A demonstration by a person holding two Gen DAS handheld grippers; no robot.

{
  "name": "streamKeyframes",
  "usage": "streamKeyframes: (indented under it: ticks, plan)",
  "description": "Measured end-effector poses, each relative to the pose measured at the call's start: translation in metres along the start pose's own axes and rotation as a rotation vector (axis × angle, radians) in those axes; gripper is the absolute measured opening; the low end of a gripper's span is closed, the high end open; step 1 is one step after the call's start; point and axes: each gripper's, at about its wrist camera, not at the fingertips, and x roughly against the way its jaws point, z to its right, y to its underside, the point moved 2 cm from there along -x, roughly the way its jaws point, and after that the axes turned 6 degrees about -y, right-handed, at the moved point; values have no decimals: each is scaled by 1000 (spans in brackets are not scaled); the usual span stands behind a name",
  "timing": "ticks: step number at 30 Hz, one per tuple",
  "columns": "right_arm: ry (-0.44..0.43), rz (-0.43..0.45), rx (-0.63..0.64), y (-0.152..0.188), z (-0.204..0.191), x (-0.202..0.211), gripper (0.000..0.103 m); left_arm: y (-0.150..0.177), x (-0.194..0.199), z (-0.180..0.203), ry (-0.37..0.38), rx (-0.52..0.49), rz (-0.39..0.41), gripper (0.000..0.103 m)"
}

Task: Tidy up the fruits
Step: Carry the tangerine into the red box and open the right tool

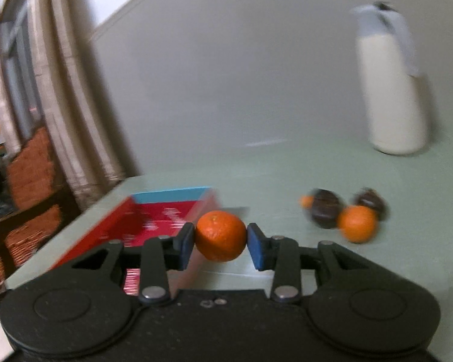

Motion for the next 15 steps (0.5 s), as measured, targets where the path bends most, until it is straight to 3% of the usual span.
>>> streamKeyframes:
  ticks: [8,15]
  plan:
    - [-135,-45,144,10,-54,-16,37,4,-7,-26,-46,35,-14,103]
    - [-159,-97,196,23,-74,-26,37,7,-12,-43,-77,52,-27,103]
